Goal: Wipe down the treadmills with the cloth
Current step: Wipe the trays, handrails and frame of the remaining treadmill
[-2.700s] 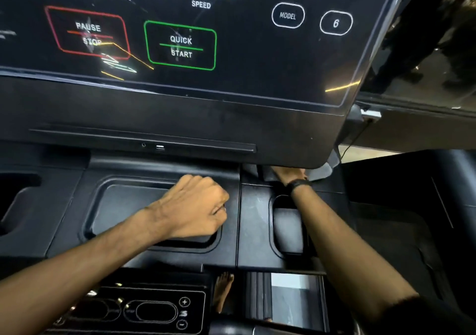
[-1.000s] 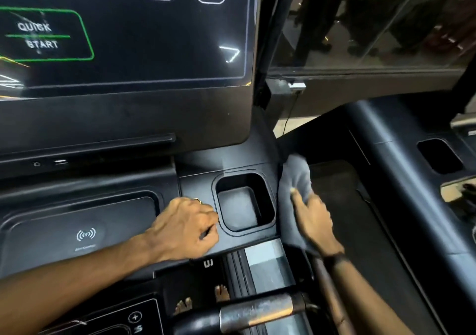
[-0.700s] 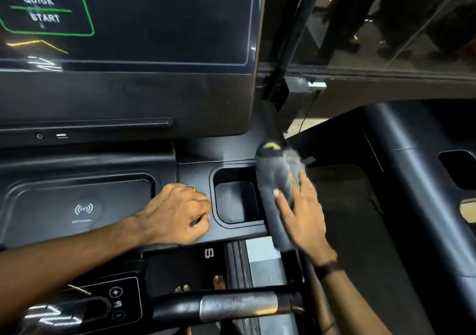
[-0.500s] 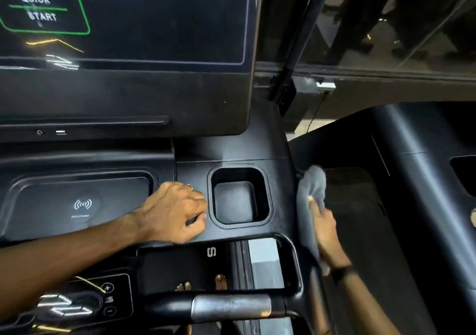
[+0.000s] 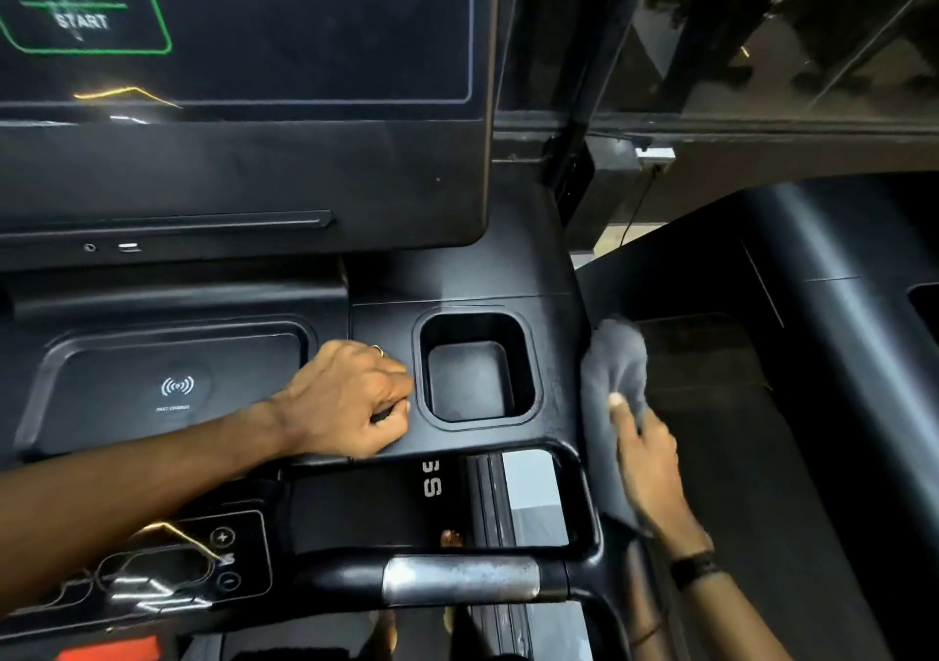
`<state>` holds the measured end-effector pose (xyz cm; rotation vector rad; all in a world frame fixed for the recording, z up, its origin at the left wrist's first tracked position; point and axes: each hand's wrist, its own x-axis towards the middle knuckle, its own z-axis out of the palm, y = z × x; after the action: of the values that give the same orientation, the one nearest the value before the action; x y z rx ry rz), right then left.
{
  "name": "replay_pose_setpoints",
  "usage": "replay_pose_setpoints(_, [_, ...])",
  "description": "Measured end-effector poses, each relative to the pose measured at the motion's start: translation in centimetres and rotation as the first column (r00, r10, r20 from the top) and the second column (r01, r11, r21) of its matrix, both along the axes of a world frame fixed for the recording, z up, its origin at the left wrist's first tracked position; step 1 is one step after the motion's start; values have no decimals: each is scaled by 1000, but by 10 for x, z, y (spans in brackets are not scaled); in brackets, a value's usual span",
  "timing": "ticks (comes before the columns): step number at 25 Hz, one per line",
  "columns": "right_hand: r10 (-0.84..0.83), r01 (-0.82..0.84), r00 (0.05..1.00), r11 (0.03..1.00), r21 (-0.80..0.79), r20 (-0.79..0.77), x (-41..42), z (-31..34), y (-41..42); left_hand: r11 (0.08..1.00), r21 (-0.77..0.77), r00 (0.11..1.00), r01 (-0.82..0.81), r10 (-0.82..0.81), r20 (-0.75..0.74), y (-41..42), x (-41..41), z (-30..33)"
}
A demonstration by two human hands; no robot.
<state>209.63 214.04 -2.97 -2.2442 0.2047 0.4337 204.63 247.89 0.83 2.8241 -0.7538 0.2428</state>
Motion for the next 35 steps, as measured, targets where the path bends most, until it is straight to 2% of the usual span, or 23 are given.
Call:
replay_pose_setpoints(1, [-148,152,982,988,23,-120,14,3,5,1000,-1,1000,4,-4,-7,0,0,1])
replay_pose_setpoints(2, [-225,222,961,974,-32,-161,29,7,15,1000,0,1000,2,-2,-15,0,-1,2])
replay_pose_setpoints(3, [-254,242,957,965,-98,-138,38,14,31,1000,5,1000,2,-1,-21,0,-1,2])
replay_pose_setpoints(4, [-225,214,974,961,-174,-42,42,19,46,1000,17,1000,6,-5,-30,0,-1,3])
replay_pose_setpoints(6, [-16,88,980,928,-362,197,31,25,73,998,48,998,29,-27,-53,2,-2,8])
replay_pose_setpoints(8, [259,-24,914,801,-598,311,3,26,90,999,39,997,31,-28,-68,6,-4,14])
replay_pose_setpoints(9, [354,-52,873,751,-658,335,-14,27,97,1000,13,997,18,-17,-77,11,-5,20])
replay_pose_setpoints(11, [466,-124,810,728,-674,355,-47,28,115,999,-45,999,-24,22,-48,26,-11,34])
replay_pose_setpoints(15, [555,-268,776,721,-639,301,-95,36,176,982,-131,991,-135,136,-1,61,-33,52])
replay_pose_setpoints(17, [608,-340,746,699,-629,272,-100,47,203,976,-144,986,-162,164,5,70,-43,53])
replay_pose_setpoints(20, [668,-370,692,653,-660,273,-88,69,196,971,-153,983,-182,185,10,74,-50,49])
replay_pose_setpoints(21, [710,-377,649,613,-694,274,-82,72,185,970,-154,982,-187,191,6,74,-50,49])
replay_pose_setpoints(24, [874,-534,482,341,-774,53,-63,67,170,967,-158,977,-201,209,35,74,-48,46])
replay_pose_setpoints(26, [932,-535,358,251,-806,53,-50,57,180,971,-139,979,-194,201,38,71,-42,40])
replay_pose_setpoints(28, [942,-568,328,260,-781,75,-45,45,189,975,-102,976,-196,205,77,67,-37,34])
replay_pose_setpoints(32, [879,-542,459,392,-743,129,-67,33,176,970,-72,958,-231,240,158,63,-23,31])
replay_pose_setpoints(33, [884,-554,452,385,-738,122,-67,33,174,971,-72,957,-226,236,172,60,-19,30])
replay_pose_setpoints(35, [919,-584,368,345,-735,139,-53,35,172,974,-94,954,-207,222,201,53,-14,28])
